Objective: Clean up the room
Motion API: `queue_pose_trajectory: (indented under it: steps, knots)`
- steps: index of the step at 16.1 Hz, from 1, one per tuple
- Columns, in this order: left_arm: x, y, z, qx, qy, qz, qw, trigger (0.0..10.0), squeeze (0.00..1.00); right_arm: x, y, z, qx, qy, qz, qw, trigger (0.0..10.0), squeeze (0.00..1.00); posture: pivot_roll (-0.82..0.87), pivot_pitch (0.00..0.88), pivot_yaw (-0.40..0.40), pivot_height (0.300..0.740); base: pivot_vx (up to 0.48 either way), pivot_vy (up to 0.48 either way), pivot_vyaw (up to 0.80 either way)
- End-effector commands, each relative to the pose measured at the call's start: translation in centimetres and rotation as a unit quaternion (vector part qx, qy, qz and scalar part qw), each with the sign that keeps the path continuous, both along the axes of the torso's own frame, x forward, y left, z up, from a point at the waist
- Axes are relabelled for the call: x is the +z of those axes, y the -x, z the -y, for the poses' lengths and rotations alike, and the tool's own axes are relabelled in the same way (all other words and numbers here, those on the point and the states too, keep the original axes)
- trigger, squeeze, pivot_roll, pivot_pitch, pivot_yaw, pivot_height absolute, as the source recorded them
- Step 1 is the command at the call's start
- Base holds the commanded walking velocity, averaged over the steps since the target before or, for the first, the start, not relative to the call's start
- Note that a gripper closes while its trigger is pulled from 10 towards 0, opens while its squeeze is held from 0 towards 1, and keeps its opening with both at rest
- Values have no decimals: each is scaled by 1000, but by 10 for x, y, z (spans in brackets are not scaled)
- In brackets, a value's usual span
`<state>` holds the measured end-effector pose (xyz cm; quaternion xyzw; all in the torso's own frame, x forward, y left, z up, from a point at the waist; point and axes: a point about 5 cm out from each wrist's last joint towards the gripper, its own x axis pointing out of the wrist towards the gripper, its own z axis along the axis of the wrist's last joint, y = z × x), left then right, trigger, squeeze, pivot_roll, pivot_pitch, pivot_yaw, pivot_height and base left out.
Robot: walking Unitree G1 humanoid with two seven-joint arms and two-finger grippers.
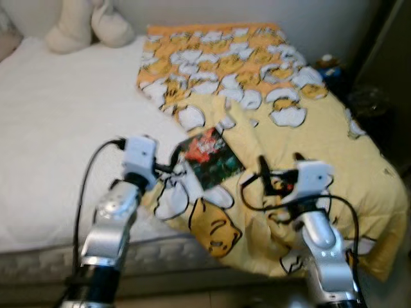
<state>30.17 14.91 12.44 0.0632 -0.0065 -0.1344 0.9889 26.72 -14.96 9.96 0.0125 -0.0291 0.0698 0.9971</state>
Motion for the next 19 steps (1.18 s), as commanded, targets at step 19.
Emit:
queue_pose_trajectory:
  steps: [19]
  knots:
    - [21,76,20,-308,295,-309,850,10000,0,-40,-74,32,44,-193,-225,954,10000,0,207,163,44,710,124,0,0]
